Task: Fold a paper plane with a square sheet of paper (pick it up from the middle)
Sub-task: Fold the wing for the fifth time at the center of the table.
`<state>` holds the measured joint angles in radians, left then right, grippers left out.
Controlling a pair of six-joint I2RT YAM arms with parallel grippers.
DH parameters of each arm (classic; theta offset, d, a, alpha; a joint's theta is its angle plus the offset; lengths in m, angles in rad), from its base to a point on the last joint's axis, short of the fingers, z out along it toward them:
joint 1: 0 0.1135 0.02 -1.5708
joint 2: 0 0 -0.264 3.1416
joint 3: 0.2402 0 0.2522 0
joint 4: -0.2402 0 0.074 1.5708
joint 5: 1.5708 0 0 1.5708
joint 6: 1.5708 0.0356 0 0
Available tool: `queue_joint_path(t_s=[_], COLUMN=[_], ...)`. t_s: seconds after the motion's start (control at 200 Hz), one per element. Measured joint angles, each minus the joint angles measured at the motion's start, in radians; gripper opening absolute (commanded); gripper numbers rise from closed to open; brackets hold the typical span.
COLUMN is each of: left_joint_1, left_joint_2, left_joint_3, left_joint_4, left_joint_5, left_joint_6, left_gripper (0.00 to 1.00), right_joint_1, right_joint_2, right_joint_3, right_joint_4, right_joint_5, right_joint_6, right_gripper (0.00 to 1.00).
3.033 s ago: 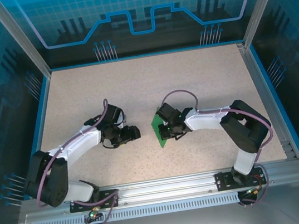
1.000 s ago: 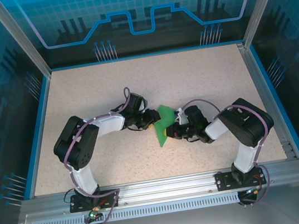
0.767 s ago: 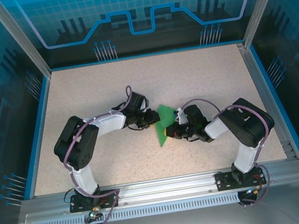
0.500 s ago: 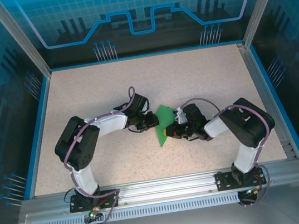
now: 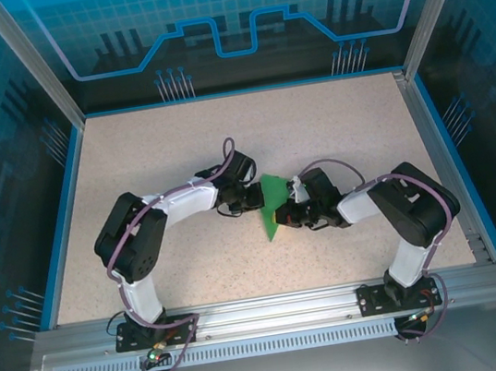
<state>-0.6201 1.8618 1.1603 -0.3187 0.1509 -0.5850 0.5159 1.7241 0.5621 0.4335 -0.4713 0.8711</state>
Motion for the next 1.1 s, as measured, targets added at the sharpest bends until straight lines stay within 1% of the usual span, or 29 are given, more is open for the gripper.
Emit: queue_joint_path(t_s=[0.135, 0.315, 0.61, 1.095], left_joint_1=[-0.005, -0.011, -0.021, -0.039], left_joint_2=[0.006, 0.006, 0.017, 0.023], left_joint_3=[0.005, 0.017, 0.044, 0.063], left_joint_4=[-0.021, -0.039, -0.071, -0.099], left_joint_5=[-0.021, -0.039, -0.066, -0.085], left_joint_6=[0.016, 0.035, 0.065, 0.073], left_gripper=[0.09, 0.08, 0.08, 0.10], right_joint_1=[-0.001, -0.013, -0.020, -0.027], right_joint_2=[-0.003, -0.008, -0.056, -0.017], right_joint_3=[0.027, 0.045, 0.083, 0.122], right_joint_4=[-0.059, -0.095, -0.195, -0.261], right_joint_5=[0.016, 0.041, 0.094, 0.105], right_joint_6=[-0.024, -0.044, -0.086, -0.135], right_gripper=[0.00, 0.00, 0.00, 0.00])
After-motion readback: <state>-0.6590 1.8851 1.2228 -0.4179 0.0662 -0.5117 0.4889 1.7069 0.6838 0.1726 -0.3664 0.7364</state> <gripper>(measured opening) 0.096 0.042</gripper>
